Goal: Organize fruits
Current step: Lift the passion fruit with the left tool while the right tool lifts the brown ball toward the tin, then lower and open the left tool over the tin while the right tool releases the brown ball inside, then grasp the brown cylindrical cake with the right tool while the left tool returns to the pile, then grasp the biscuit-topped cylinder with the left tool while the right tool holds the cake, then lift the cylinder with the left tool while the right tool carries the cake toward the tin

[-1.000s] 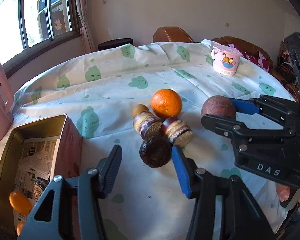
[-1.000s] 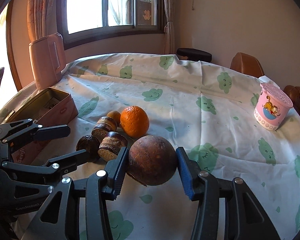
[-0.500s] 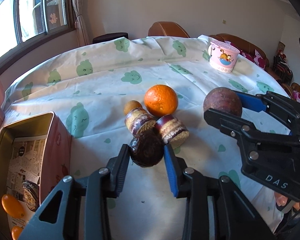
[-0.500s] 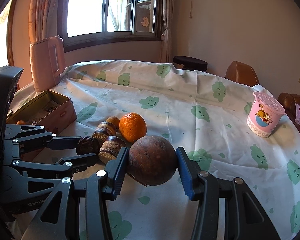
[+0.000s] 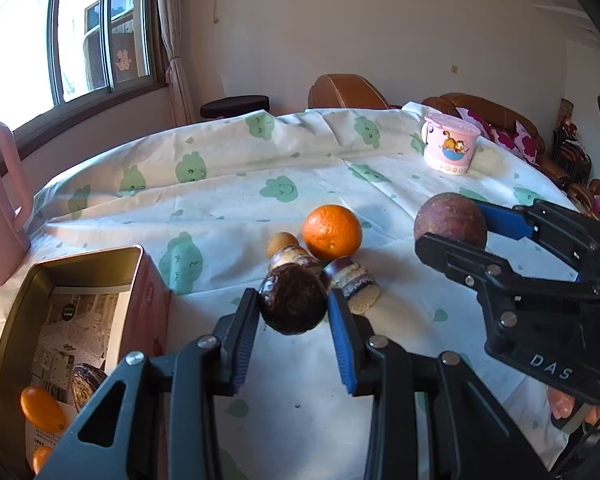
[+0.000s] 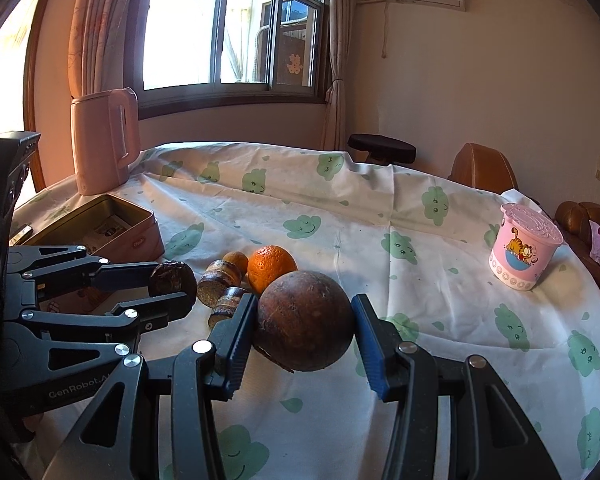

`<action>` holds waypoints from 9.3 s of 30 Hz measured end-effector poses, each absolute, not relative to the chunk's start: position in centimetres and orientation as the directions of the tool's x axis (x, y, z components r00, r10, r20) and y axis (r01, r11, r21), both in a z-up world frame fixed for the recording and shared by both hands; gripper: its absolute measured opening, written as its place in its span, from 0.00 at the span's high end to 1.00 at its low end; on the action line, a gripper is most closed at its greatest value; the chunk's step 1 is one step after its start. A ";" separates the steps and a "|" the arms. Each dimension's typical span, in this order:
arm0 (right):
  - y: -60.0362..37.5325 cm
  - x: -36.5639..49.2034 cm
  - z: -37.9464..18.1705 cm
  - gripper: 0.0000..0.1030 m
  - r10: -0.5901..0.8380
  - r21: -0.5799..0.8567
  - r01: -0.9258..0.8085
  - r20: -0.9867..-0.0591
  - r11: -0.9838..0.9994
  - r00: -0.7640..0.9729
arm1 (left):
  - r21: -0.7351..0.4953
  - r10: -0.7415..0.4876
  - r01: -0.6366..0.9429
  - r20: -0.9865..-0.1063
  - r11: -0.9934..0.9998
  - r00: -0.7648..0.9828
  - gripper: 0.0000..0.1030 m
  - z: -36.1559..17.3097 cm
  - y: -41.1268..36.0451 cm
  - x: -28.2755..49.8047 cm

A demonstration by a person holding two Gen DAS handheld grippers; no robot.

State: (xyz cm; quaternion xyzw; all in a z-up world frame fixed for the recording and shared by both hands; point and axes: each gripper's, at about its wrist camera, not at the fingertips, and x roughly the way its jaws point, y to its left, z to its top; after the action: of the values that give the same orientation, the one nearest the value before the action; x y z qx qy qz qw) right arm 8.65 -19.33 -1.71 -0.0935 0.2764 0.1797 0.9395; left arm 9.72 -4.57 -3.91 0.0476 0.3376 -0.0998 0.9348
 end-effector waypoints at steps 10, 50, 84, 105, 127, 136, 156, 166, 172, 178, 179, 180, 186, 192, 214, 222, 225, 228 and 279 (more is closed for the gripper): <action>-19.6 7.9 -1.2 0.51 0.295 -0.082 -0.386 -0.508 0.919 0.809 | 0.033 -0.136 0.192 -0.588 0.981 0.797 0.64 -3.2 -4.3 8.8; -21.0 5.6 0.0 0.51 0.321 -0.065 -0.371 -0.378 0.926 0.868 | 0.023 -0.106 0.127 -0.418 0.992 0.902 0.64 -1.3 -3.0 5.5; -20.8 4.4 0.4 0.51 0.317 -0.103 -0.365 -0.318 0.925 0.894 | 0.000 -0.091 0.097 -0.332 0.995 0.939 0.64 -0.8 -2.2 3.5; -11.7 4.7 3.8 0.51 0.524 -0.057 -0.576 -0.351 0.815 0.776 | -0.050 0.033 -0.056 -0.387 0.997 0.922 0.64 0.2 7.6 2.1; -1.6 7.7 0.4 0.51 0.565 -0.059 -0.673 -0.492 0.737 0.662 | -0.052 0.083 -0.131 -0.537 0.990 0.839 0.64 -1.7 14.3 5.7; 0.5 8.9 -1.6 0.51 0.542 -0.048 -0.684 -0.571 0.728 0.617 | -0.040 0.092 -0.140 -0.572 0.989 0.815 0.64 -2.3 14.5 6.7; -3.7 7.8 -1.1 0.37 0.523 -0.055 -0.660 -0.563 0.749 0.640 | -0.021 0.104 -0.133 -0.512 0.991 0.853 0.30 -0.8 11.7 4.9; -14.5 9.3 -0.6 0.37 0.329 -0.080 -0.458 -0.589 0.885 0.738 | -0.005 -0.037 0.040 -0.512 0.999 0.858 0.30 -0.9 3.1 5.7; -16.0 10.6 -2.2 0.37 0.325 -0.032 -0.450 -0.647 0.892 0.689 | 0.014 -0.052 0.070 -0.538 0.997 0.841 0.30 -1.9 0.4 7.1; -14.8 11.5 -3.7 0.37 0.342 -0.010 -0.490 -0.704 0.872 0.623 | 0.019 -0.041 0.061 -0.546 0.998 0.837 0.30 -2.2 0.1 7.5; -14.5 11.8 -3.9 0.37 0.341 -0.006 -0.492 -0.713 0.870 0.612 | 0.021 -0.038 0.059 -0.546 0.998 0.837 0.30 -2.1 0.1 7.5; -14.3 12.0 -4.2 0.37 0.340 -0.002 -0.493 -0.723 0.870 0.602 | 0.021 -0.038 0.059 -0.547 0.998 0.836 0.30 -2.2 0.1 7.6; -14.1 13.1 -5.1 0.65 0.340 0.029 -0.493 -0.760 0.869 0.554 | 0.026 -0.044 0.071 -0.557 0.997 0.829 0.30 -2.3 -0.3 8.0; -15.4 11.6 -4.1 0.65 0.322 -0.011 -0.471 -0.716 0.882 0.619 | 0.017 -0.071 0.099 -0.577 0.995 0.814 0.30 -2.5 -1.5 8.7; -20.7 12.4 -3.0 0.65 0.264 0.013 -0.337 -0.651 0.941 0.711 | -0.050 -0.154 0.178 -0.755 0.983 0.637 0.50 -6.1 -6.2 15.0; -20.4 11.8 -2.6 0.65 0.264 -0.011 -0.347 -0.626 0.938 0.733 | -0.056 -0.165 0.184 -0.740 0.981 0.652 0.64 -5.8 -6.2 14.9; -20.5 11.4 -2.4 0.65 0.275 -0.011 -0.355 -0.609 0.935 0.744 | -0.033 -0.148 0.179 -0.714 0.983 0.684 0.66 -5.2 -6.3 14.3; -20.5 11.2 -2.2 0.65 0.278 -0.015 -0.356 -0.596 0.934 0.753 | -0.018 -0.135 0.170 -0.688 0.985 0.713 0.66 -4.7 -6.3 13.8; -21.0 8.1 -0.5 0.65 0.328 -0.033 -0.377 -0.427 0.926 0.843 | 0.038 -0.059 0.084 -0.442 0.996 0.895 0.66 -1.7 -5.5 8.9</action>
State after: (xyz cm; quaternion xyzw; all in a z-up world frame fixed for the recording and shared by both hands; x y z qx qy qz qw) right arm 8.10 -21.05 -0.48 -0.0578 0.2117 0.1840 0.9581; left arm 8.91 -5.55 -1.65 0.0278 0.2261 -0.0366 0.9730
